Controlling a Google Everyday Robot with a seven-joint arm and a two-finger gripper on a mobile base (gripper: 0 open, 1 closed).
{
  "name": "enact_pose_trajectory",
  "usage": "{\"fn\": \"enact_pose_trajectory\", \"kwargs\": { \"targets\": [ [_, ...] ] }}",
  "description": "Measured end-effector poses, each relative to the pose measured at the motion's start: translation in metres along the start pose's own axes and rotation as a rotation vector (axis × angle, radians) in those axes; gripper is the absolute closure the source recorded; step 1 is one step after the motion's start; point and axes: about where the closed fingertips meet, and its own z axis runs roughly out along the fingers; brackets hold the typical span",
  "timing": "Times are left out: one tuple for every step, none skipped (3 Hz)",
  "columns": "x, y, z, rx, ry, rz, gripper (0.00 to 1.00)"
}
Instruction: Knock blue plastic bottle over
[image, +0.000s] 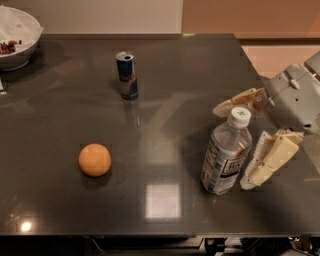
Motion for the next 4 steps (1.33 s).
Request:
{"fn": "enact_pose_trajectory", "kwargs": {
  "targets": [
    [-0.001, 0.002, 0.004, -0.011, -0.01, -0.01, 0.41],
    [-0.002, 0.002, 0.005, -0.02, -0.015, -0.012, 0.64],
    [-0.006, -0.005, -0.001, -0.012, 0.038, 0.0, 0.88],
    [-0.01, -0.023, -0.007, 0.004, 0.167, 0.024, 1.0]
  ]
}}
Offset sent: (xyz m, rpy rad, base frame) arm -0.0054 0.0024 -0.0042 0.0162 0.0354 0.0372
